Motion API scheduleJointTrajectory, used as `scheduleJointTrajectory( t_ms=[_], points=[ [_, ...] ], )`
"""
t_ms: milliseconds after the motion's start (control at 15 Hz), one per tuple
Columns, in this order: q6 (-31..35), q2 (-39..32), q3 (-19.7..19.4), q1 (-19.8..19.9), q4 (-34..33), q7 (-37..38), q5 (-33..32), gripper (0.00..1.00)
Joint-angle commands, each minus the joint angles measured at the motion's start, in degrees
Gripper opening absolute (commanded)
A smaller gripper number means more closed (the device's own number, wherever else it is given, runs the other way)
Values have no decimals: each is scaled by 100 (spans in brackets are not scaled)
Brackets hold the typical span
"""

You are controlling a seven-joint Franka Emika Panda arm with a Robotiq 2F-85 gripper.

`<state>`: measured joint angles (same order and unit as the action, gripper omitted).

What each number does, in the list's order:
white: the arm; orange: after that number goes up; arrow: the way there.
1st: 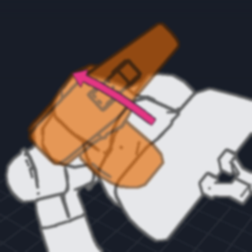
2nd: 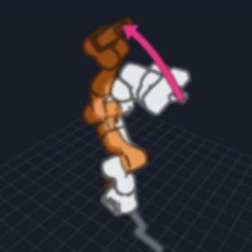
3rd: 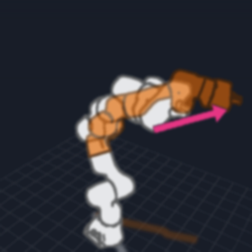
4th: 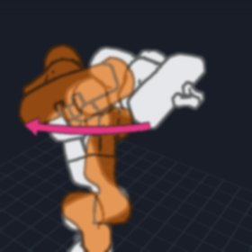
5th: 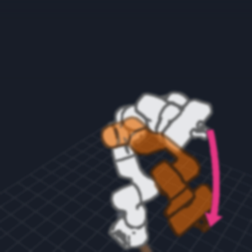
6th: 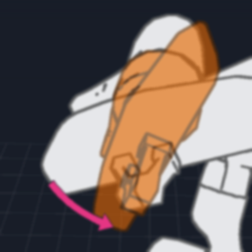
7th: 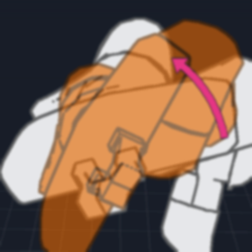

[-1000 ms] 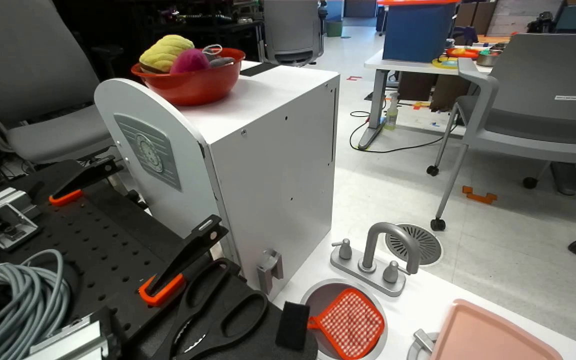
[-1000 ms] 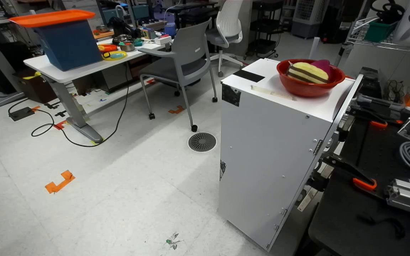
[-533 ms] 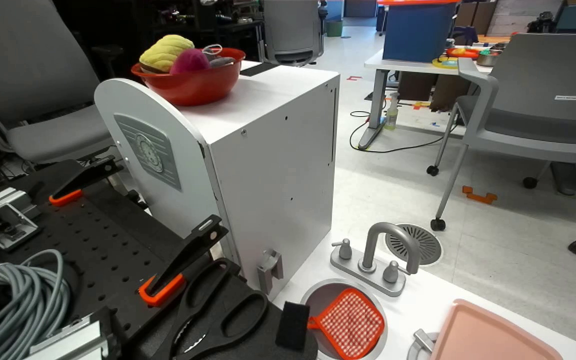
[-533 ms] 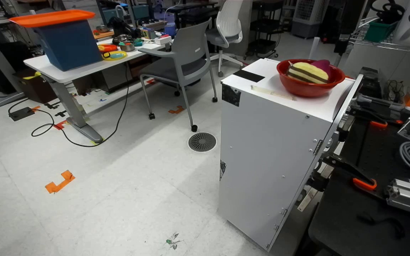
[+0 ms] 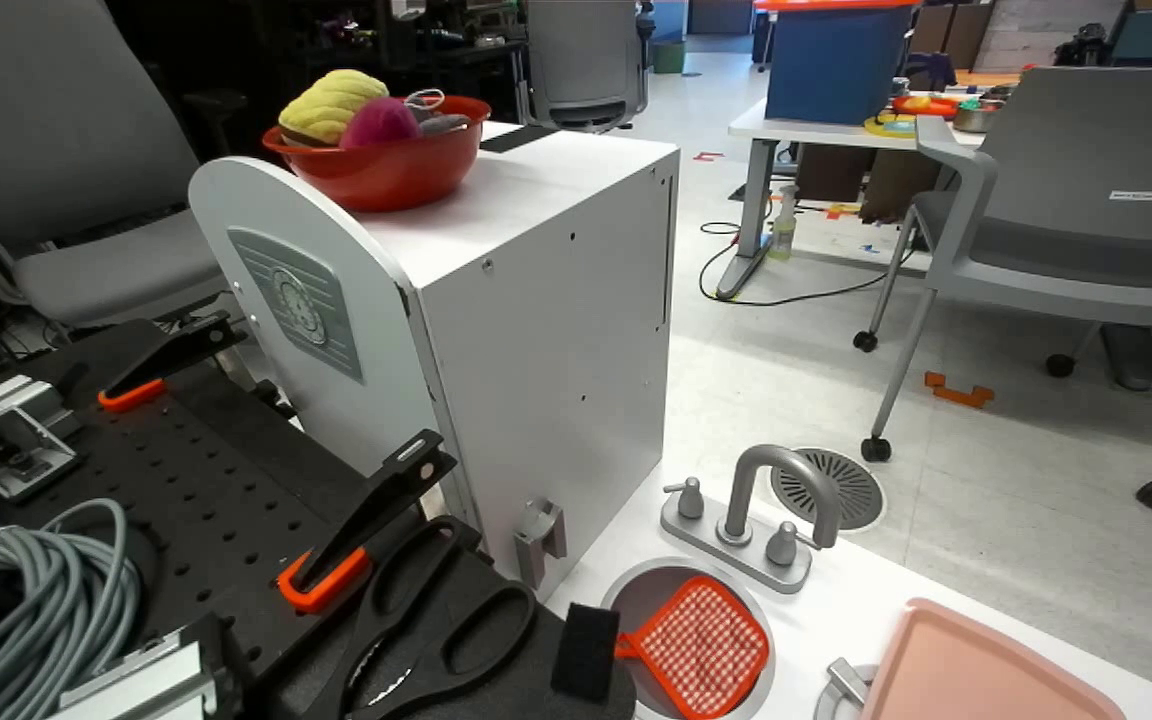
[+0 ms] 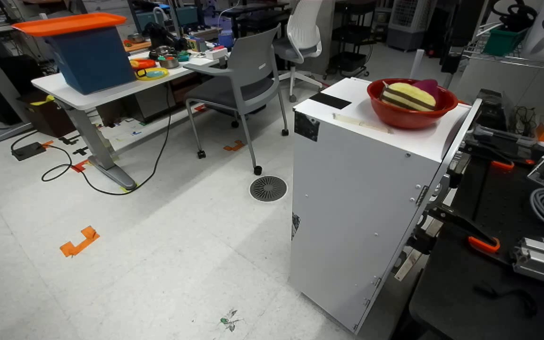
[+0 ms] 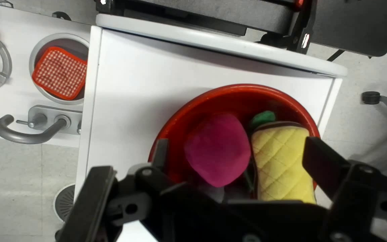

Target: Pick the red object on the cabinet and drop it in the sink

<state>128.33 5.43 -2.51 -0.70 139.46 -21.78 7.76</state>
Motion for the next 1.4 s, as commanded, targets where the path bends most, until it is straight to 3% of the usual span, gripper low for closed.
scheduleJointTrajectory(
  t_ms=[0, 1333],
  points=[
    [-251, -43, 12, -24, -132, -356, 148, 100],
    [-73, -21, 47, 0, -30, -249, -46, 100]
  ],
)
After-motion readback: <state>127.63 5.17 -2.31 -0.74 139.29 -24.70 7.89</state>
